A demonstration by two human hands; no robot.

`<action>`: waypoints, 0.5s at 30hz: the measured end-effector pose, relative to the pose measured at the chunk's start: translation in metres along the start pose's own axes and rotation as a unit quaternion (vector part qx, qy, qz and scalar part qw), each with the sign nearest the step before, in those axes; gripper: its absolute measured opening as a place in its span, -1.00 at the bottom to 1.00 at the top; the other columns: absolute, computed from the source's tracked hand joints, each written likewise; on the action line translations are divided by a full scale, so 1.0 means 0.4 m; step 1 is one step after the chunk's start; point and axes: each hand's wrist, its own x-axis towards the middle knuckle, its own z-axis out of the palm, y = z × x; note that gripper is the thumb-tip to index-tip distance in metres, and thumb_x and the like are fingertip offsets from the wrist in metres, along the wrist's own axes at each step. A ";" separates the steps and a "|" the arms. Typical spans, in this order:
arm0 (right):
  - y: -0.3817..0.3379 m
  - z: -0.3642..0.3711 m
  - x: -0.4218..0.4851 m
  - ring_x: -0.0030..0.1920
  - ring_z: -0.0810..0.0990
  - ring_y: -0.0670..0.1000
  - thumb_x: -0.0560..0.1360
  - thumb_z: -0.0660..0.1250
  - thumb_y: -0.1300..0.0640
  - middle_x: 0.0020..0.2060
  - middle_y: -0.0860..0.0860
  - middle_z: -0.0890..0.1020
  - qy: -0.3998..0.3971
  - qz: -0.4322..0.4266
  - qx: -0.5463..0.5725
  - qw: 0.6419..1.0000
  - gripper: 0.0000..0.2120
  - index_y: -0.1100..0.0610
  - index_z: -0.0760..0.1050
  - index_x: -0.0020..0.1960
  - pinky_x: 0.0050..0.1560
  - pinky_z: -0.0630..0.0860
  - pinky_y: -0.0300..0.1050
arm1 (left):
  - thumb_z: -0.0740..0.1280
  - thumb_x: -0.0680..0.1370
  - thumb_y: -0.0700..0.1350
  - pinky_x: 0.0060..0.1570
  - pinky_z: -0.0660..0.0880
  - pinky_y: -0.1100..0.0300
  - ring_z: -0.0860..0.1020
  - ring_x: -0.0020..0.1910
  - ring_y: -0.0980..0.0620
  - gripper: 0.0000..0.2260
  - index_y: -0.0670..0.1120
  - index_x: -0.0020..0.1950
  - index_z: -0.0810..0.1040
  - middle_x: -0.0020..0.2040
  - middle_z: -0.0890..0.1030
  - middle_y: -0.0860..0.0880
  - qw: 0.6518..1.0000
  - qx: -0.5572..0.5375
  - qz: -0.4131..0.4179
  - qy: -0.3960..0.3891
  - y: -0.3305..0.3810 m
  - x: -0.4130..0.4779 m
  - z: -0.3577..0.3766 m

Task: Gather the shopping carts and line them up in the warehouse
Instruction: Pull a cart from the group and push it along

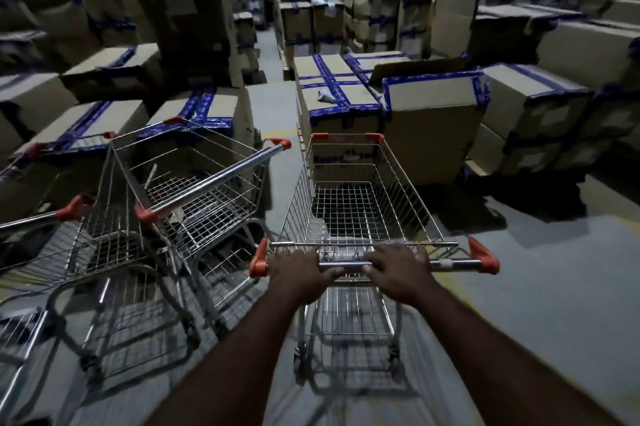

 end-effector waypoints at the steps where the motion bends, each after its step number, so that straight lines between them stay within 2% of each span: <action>1: 0.015 -0.008 0.028 0.47 0.24 0.01 0.61 0.07 -0.24 0.39 -0.17 0.40 0.000 -0.004 0.000 1.000 -0.63 -0.21 0.43 0.33 0.45 -0.06 0.35 | -0.02 0.46 0.53 0.34 0.18 -0.18 0.43 0.32 -0.21 -0.31 0.07 0.23 0.50 0.25 0.57 -0.10 1.000 -0.008 -0.006 0.003 0.009 0.024 -0.004; 8: 0.074 -0.040 0.164 0.49 0.22 0.08 0.61 0.06 -0.24 0.43 -0.13 0.38 -0.024 -0.026 0.003 0.999 -0.62 -0.20 0.42 0.34 0.44 -0.13 0.39 | -0.02 0.46 0.53 0.35 0.19 -0.26 0.40 0.35 -0.24 -0.30 0.05 0.29 0.47 0.27 0.55 -0.12 0.998 -0.029 -0.047 -0.005 0.040 0.143 -0.013; 11: 0.086 -0.043 0.193 0.55 0.08 0.14 0.62 0.03 -0.24 0.52 -0.06 0.28 -0.042 -0.020 -0.022 0.999 -0.59 -0.23 0.35 0.42 0.46 -0.19 0.43 | -0.01 0.47 0.52 0.35 0.17 -0.25 0.41 0.32 -0.21 -0.34 0.06 0.24 0.48 0.27 0.54 -0.11 0.998 -0.027 -0.054 -0.015 0.054 0.167 -0.011; 13: 0.073 -0.062 0.218 0.58 -0.03 0.20 0.62 0.01 -0.25 0.58 0.02 0.15 -0.065 0.001 -0.044 0.997 -0.55 -0.26 0.24 0.49 0.45 -0.23 0.45 | -0.01 0.48 0.50 0.40 0.04 -0.35 0.38 0.38 -0.18 -0.35 0.06 0.25 0.48 0.33 0.51 -0.10 0.997 -0.038 -0.058 -0.020 0.057 0.190 -0.018; 15: 0.055 -0.084 0.233 0.58 -0.08 0.24 0.63 0.02 -0.23 0.60 0.08 0.04 -0.087 0.019 -0.061 0.994 -0.53 -0.28 0.14 0.53 0.45 -0.23 0.45 | -0.02 0.51 0.48 0.42 -0.15 -0.41 0.23 0.50 -0.17 -0.33 0.06 0.40 0.40 0.48 0.37 -0.12 0.997 -0.032 -0.060 -0.023 0.058 0.197 -0.032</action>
